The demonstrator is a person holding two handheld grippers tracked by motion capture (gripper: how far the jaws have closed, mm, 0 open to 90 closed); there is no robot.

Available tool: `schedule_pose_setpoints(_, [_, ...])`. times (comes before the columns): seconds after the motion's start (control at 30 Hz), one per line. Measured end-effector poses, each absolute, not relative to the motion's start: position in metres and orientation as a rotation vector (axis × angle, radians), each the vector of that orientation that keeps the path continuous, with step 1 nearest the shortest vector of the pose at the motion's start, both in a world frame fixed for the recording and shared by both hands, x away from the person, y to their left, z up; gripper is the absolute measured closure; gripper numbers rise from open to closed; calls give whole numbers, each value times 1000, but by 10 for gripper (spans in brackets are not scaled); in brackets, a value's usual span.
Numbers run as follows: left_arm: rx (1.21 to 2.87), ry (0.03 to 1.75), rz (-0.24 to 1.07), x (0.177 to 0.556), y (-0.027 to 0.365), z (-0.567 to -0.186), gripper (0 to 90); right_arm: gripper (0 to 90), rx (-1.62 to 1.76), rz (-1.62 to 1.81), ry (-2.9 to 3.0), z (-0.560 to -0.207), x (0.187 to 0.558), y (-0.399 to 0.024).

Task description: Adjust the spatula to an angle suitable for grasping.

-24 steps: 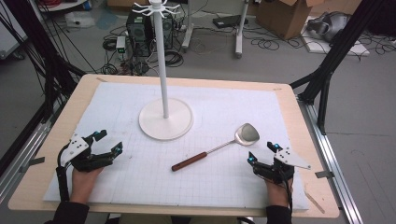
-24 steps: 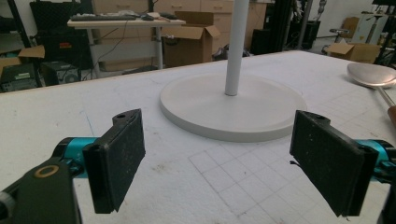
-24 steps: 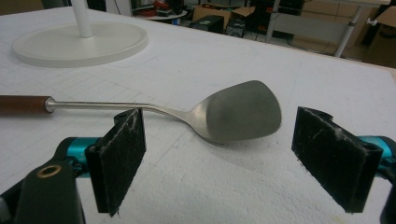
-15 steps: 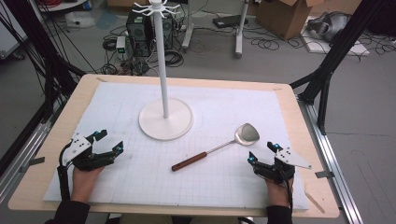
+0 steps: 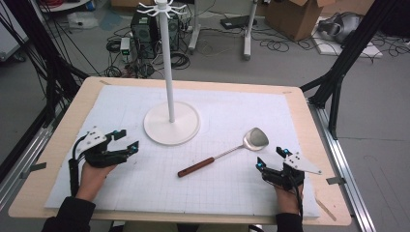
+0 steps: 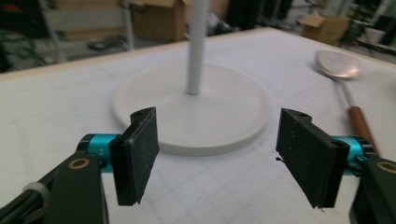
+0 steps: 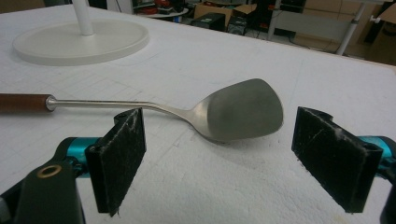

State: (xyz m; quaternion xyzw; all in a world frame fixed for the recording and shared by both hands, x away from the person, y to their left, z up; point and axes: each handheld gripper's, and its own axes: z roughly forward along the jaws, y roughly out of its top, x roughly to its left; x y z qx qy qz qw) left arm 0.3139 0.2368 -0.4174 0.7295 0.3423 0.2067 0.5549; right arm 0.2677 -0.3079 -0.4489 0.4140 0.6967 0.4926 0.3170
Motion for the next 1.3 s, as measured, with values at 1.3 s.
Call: schedule_pose_setpoints(1.3, [2224,497,57,371,6,-417,482,164,1083,1280,1839,-449,267,-306])
